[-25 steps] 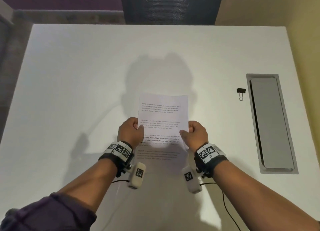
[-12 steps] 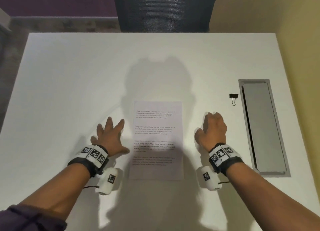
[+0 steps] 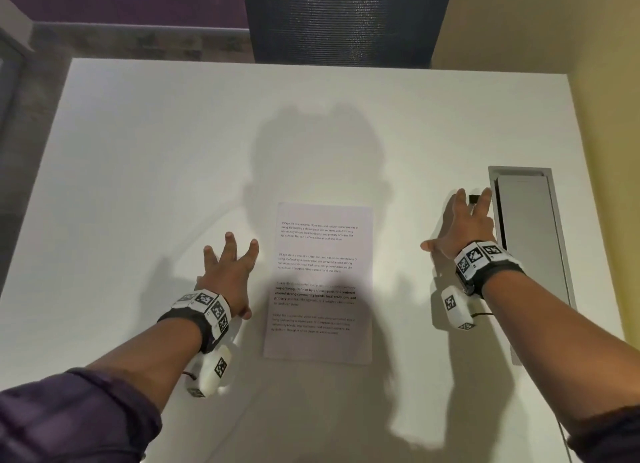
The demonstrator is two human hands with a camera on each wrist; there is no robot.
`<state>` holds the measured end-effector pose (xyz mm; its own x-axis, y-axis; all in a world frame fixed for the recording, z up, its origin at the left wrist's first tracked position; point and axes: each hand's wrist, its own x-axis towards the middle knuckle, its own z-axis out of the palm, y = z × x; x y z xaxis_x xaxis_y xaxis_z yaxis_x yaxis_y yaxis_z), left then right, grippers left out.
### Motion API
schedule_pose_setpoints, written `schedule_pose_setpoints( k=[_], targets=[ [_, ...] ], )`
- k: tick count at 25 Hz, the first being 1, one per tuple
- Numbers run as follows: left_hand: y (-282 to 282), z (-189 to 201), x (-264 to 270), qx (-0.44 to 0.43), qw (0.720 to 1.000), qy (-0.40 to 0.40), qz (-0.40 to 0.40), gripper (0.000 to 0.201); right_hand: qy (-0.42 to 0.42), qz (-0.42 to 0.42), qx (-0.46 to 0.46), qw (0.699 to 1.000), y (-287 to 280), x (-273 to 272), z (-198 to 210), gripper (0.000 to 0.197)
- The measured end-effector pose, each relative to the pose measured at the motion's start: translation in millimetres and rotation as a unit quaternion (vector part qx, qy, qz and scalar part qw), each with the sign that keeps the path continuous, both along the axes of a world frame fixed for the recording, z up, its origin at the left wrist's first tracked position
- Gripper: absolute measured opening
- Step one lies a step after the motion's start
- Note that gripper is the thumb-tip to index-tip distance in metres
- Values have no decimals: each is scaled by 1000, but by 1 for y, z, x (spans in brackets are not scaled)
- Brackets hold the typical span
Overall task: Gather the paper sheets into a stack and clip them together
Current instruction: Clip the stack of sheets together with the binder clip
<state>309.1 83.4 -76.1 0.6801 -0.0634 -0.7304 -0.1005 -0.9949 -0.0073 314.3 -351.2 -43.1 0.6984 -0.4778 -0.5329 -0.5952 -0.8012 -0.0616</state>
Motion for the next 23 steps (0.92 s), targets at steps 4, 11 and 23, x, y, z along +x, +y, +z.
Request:
schedule_pose_setpoints(
  k=[4,11,23],
  targets=[
    [3,-6,2,6,1000,-9,-27,157,27,12,2,1000,-3,8,-5,124],
    [2,-3,1,-8,1000,-3,0,152,-71,121,13,990,56,-46,-12,63],
    [9,-17,6,-5,999,-19,-26,161,-138,97,-1,986,90,-74,-19,70]
  ],
)
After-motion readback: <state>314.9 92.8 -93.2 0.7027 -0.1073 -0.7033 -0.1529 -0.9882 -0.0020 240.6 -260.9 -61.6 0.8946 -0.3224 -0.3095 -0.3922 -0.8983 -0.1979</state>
